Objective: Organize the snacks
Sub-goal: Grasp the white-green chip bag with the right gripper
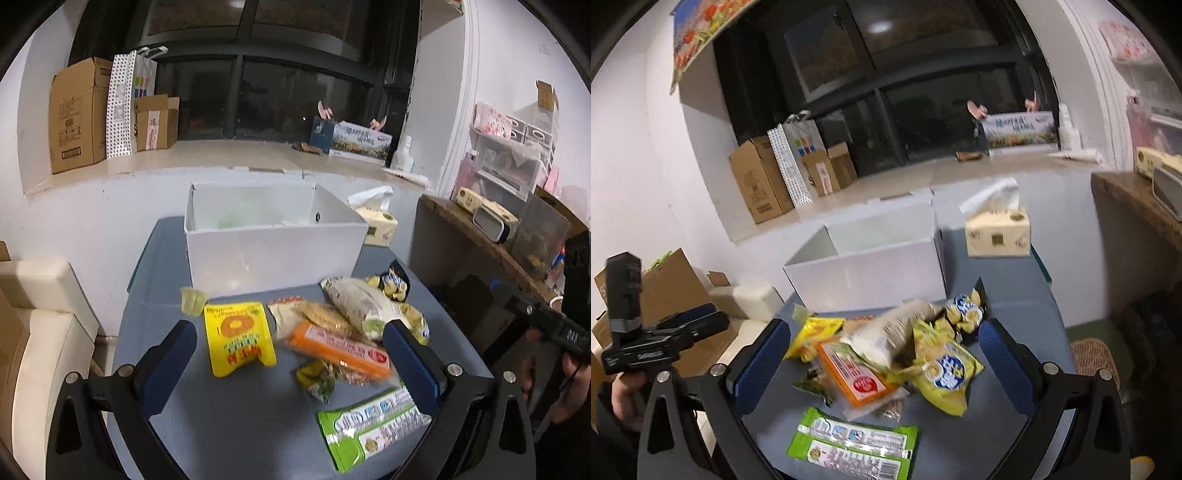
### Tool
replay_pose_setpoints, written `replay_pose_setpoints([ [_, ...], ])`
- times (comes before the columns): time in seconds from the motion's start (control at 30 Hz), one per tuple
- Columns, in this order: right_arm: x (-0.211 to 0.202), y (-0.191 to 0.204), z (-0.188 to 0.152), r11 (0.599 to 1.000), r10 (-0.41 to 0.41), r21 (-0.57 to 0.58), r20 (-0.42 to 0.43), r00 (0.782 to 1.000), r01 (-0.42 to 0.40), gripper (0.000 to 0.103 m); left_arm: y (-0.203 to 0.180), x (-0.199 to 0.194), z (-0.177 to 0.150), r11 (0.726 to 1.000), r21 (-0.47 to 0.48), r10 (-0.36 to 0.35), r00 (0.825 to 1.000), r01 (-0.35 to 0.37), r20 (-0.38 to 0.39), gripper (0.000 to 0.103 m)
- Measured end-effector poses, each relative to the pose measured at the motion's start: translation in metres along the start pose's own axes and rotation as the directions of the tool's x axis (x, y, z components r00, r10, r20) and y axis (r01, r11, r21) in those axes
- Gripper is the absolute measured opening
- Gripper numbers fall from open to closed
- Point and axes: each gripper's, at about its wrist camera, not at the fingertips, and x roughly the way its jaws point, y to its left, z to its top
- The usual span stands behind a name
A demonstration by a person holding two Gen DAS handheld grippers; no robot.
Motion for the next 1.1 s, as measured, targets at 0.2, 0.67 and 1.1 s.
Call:
replay_pose_setpoints([
  [0.2,0.013,0.003,0.001,1.0,-0.011,-0.017,-0.026,1.0,0.01,0.103,0.005,-0.003,-0.003,1.0,-0.011,0.007,1.0,-0.007,-0.001,0.103],
  [0.67,0.145,0.011,-0.01,0.999,-0.034,-0.027,-0.35,0.936,0.026,0.103,0.011,0.001,-0.01,1.0,-0.021,0.003,1.0,-0.004,-0.03,0.103],
  [1.1,0.148,0.033,-0.022,0.993,-0.038,-0.116,-0.408,0.912,-0.011,0.046,0.024,0.005,-0.018,0.998,-0.06,0.003,0.999,-0.006,-0.042,0.103],
])
